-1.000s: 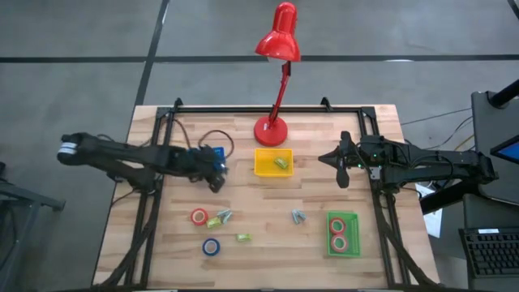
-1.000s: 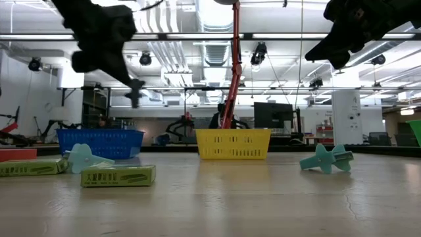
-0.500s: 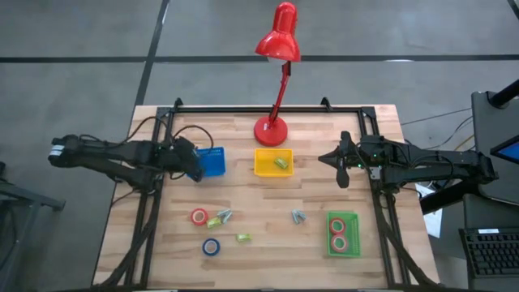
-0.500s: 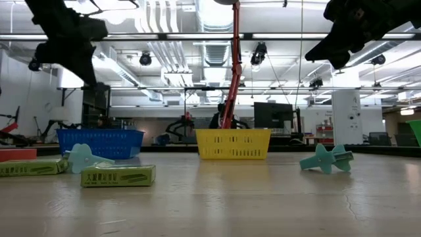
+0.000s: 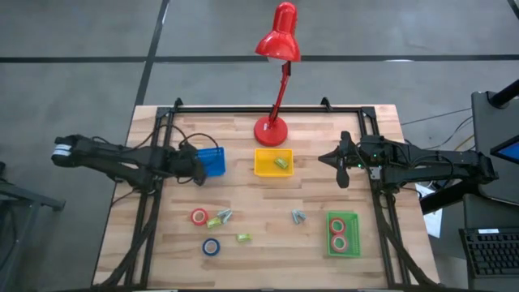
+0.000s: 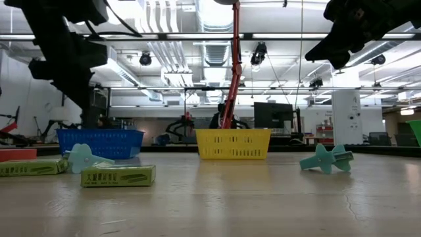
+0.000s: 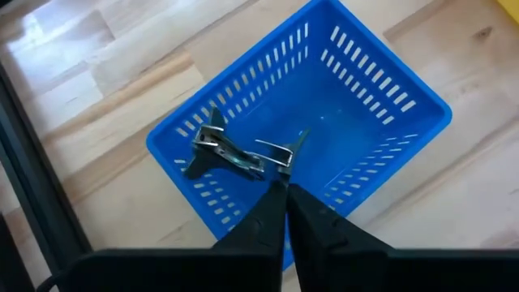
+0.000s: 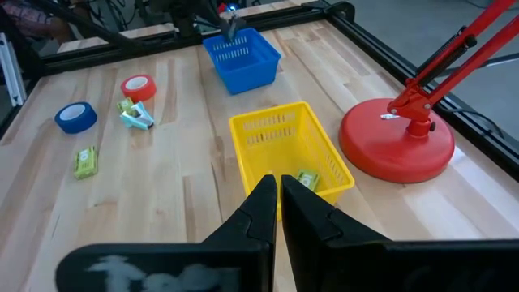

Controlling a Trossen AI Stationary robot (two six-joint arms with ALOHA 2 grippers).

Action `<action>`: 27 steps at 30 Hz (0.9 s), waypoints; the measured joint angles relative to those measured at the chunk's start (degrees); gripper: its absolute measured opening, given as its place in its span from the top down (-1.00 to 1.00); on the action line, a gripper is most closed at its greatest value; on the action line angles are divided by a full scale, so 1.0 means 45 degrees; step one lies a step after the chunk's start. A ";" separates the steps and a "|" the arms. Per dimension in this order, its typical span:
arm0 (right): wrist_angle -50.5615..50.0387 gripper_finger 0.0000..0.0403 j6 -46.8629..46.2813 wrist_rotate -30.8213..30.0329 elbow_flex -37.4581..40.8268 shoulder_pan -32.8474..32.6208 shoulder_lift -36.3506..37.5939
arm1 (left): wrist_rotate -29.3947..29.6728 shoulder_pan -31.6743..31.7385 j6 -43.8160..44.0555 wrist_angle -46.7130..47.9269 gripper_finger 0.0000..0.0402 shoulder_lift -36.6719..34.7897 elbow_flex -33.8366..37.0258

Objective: Pick and place Stapler, Stapler remover, tape
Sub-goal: Put the dark green staple remover into the blue bin, then put the left light blue staple remover into the blue bin

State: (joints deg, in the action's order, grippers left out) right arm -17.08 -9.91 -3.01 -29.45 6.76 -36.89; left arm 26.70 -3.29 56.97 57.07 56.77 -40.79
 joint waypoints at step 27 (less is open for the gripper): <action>0.0005 0.91 0.0000 0.0000 0.0000 0.0005 0.0000 | -0.0585 -0.0495 -0.1486 -0.0972 0.28 -0.0004 -0.1831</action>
State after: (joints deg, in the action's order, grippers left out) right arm -17.06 -9.91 -3.01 -29.45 6.79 -36.89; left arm 24.07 -5.52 50.29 52.70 56.75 -49.03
